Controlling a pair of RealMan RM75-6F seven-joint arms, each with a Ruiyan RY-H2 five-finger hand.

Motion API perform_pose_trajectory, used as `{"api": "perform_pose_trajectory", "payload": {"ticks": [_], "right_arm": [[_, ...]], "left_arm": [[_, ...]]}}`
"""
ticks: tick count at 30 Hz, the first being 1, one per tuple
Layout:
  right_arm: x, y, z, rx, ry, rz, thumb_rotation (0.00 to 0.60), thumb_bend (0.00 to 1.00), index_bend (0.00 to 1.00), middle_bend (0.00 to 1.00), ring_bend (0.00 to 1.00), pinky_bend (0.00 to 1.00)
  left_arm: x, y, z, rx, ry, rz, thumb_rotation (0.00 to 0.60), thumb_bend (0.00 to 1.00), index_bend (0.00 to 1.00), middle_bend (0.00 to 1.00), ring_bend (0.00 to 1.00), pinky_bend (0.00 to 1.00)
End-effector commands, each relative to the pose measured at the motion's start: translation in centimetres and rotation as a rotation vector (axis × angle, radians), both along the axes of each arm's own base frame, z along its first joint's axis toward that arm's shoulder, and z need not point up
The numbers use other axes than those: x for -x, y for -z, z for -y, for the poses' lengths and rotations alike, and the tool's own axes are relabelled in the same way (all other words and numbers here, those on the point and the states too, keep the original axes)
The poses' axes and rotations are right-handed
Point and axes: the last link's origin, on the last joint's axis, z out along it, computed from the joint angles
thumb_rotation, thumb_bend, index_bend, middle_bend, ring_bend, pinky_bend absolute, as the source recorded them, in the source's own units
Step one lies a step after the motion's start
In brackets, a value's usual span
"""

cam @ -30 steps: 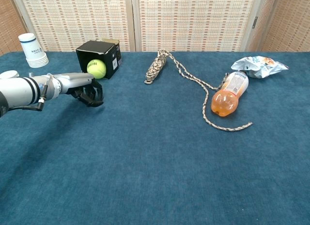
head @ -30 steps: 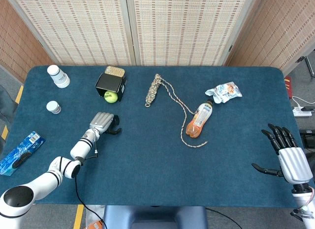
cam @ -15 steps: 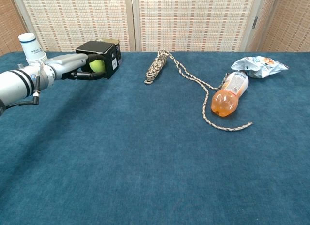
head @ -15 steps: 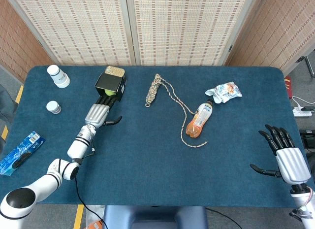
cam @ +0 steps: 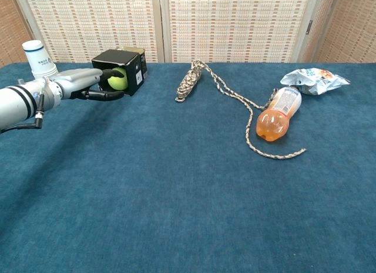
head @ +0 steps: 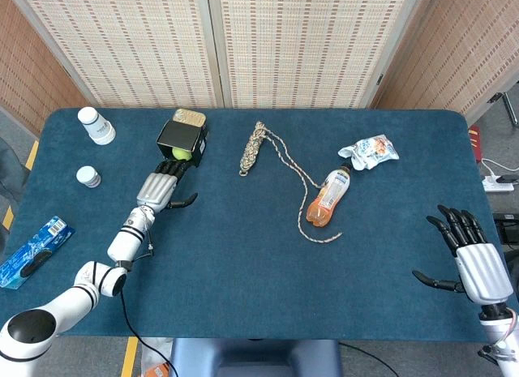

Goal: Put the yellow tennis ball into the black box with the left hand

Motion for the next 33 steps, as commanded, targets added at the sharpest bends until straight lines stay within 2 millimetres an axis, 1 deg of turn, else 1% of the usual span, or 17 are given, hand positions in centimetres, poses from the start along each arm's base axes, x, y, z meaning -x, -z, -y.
{"api": "perform_pose_trajectory", "payload": {"ticks": [1,9,14,19,21,22,23,24,25,26,27,28,29,30,31,32,33], "right_arm": [[0.0,0.0,0.0,-0.005,-0.003,0.0,0.6,0.0,0.16,0.02,0.0,0.0],[0.1,0.2,-0.2,-0.014,-0.003,-0.003,0.6,0.0,0.16,0.02,0.0,0.0],[0.3,0.2,-0.6,-0.016,-0.012,0.001,0.6,0.0,0.16,0.02,0.0,0.0],[0.3,0.3,-0.8,-0.023,-0.02,-0.001,0.6,0.0,0.16,0.02,0.0,0.0],[0.4,0.3,-1.0,-0.027,-0.024,0.001,0.6,0.0,0.16,0.02,0.0,0.0],[0.5,0.2,-1.2,-0.028,-0.029,0.005,0.6,0.0,0.17,0.02,0.0,0.0],[0.5,0.2,-1.4,-0.03,-0.036,0.007,0.6,0.0,0.17,0.02,0.0,0.0],[0.5,0.2,-1.5,-0.032,-0.041,0.008,0.6,0.0,0.17,0.02,0.0,0.0],[0.5,0.3,-1.5,-0.036,-0.045,0.007,0.6,0.0,0.17,0.02,0.0,0.0],[0.4,0.3,-1.6,-0.041,-0.052,0.004,0.6,0.0,0.17,0.02,0.0,0.0],[0.4,0.4,-1.7,-0.044,-0.058,0.002,0.6,0.0,0.17,0.02,0.0,0.0],[0.3,0.5,-1.8,-0.049,-0.065,0.001,0.6,0.0,0.17,0.02,0.0,0.0],[0.2,0.6,-1.9,-0.052,-0.074,-0.001,0.6,0.0,0.17,0.02,0.0,0.0],[0.1,0.6,-2.0,-0.052,-0.081,-0.004,0.6,0.0,0.17,0.02,0.0,0.0],[0.1,0.7,-2.1,-0.054,-0.087,-0.007,0.6,0.0,0.17,0.02,0.0,0.0],[0.1,0.8,-2.2,-0.058,-0.091,-0.009,0.6,0.0,0.18,0.02,0.0,0.0],[0.1,0.8,-2.3,-0.061,-0.094,-0.01,0.6,0.0,0.18,0.02,0.0,0.0]], "left_arm": [[0.2,-0.4,0.2,-0.011,0.001,-0.002,0.003,0.26,0.0,0.0,0.0,0.0],[1.3,-2.1,1.0,-0.066,0.005,0.004,0.002,0.26,0.0,0.0,0.0,0.0],[1.7,-4.2,2.4,-0.121,0.045,0.023,0.003,0.26,0.0,0.0,0.0,0.0],[2.2,-5.7,3.7,-0.143,0.052,0.044,0.004,0.26,0.0,0.0,0.0,0.0],[3.3,-7.2,6.0,-0.188,0.068,0.033,0.003,0.26,0.0,0.0,0.0,0.0],[5.3,-8.6,10.0,-0.226,0.074,0.053,0.012,0.26,0.0,0.0,0.0,0.0],[6.6,-9.9,13.8,-0.247,0.102,0.054,0.022,0.27,0.0,0.0,0.0,0.0],[7.4,-10.5,15.8,-0.259,0.114,0.046,0.029,0.27,0.0,0.0,0.0,0.02],[8.2,-11.2,17.4,-0.277,0.123,0.044,0.037,0.29,0.02,0.0,0.0,0.08],[9.0,-12.0,19.3,-0.307,0.135,0.058,0.036,0.3,0.07,0.03,0.03,0.17],[9.7,-12.6,20.5,-0.33,0.138,0.078,0.035,0.31,0.11,0.06,0.07,0.25],[10.3,-13.0,21.6,-0.353,0.139,0.101,0.034,0.33,0.2,0.16,0.18,0.4],[11.1,-13.5,22.9,-0.376,0.142,0.131,0.033,0.36,0.29,0.28,0.29,0.51],[11.6,-13.7,23.6,-0.394,0.148,0.156,0.032,0.38,0.35,0.36,0.36,0.57],[12.1,-13.9,24.3,-0.408,0.154,0.173,0.037,0.43,0.48,0.5,0.48,0.66],[12.9,-14.0,24.9,-0.425,0.155,0.18,0.059,0.46,0.59,0.61,0.57,0.72],[13.3,-14.0,25.3,-0.434,0.152,0.183,0.087,0.49,0.65,0.68,0.63,0.76]]}}
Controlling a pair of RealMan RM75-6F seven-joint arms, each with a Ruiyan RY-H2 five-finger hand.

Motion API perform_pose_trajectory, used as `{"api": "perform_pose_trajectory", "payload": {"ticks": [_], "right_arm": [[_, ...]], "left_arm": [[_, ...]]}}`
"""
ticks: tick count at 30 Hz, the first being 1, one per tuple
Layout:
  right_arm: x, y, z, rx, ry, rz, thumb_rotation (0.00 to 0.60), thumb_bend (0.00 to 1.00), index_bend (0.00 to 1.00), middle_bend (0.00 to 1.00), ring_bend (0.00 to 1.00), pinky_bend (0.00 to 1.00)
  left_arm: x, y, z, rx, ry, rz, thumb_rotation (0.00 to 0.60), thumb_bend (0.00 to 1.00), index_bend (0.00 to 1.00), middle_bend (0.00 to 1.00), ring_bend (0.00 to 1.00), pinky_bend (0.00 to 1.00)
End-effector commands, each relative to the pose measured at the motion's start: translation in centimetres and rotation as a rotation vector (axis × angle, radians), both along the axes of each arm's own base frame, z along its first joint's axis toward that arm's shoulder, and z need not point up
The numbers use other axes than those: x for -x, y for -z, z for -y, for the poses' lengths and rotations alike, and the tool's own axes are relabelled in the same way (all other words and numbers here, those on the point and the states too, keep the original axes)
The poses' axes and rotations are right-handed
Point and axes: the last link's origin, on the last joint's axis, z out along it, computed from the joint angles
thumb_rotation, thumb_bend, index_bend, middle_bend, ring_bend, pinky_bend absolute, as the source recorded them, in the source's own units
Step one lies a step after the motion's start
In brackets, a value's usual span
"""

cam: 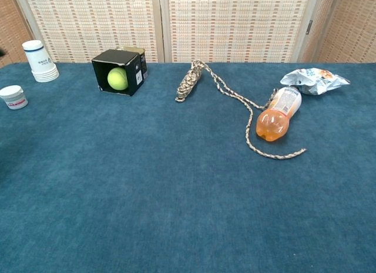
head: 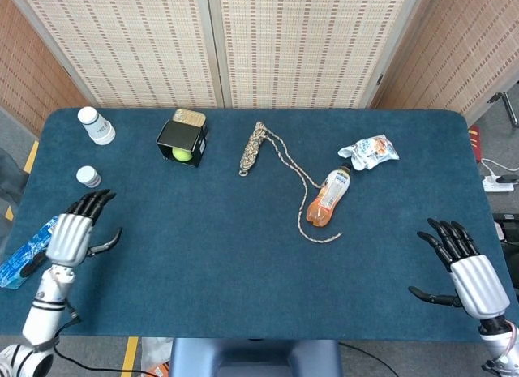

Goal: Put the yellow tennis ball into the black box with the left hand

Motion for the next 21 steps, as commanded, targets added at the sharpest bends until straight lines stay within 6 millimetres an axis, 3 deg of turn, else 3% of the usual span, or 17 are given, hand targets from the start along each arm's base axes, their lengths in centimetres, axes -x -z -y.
{"api": "perform_pose_trajectory", "payload": {"ticks": [1,3,4,7,21], "right_arm": [[0.0,0.2,-0.3,-0.005,-0.008,-0.004,0.6,0.0,0.18,0.02,0.0,0.0],[0.0,0.3,-0.5,-0.009,-0.016,-0.005,0.6,0.0,0.18,0.03,0.0,0.0],[0.0,0.3,-0.6,-0.013,-0.019,-0.004,0.6,0.0,0.19,0.04,0.0,0.0],[0.0,0.4,-0.7,-0.011,-0.024,-0.002,0.6,0.0,0.19,0.04,0.0,0.0],[-0.1,0.6,-0.4,-0.015,-0.03,-0.012,0.6,0.0,0.2,0.05,0.0,0.0]], "left_arm": [[4.3,-1.9,7.9,-0.03,0.02,0.07,0.152,0.52,0.74,0.78,0.7,0.81],[5.0,-1.6,8.5,-0.036,0.008,0.102,0.302,0.57,0.87,0.92,0.82,0.9],[5.4,-1.4,8.7,-0.039,-0.005,0.099,0.418,0.6,0.94,0.97,0.88,0.95],[5.9,-0.9,9.1,-0.065,-0.03,0.072,0.598,0.66,1.0,1.0,0.98,1.0],[4.1,-0.3,8.4,-0.049,-0.027,0.027,0.6,0.7,1.0,1.0,1.0,1.0]]}}
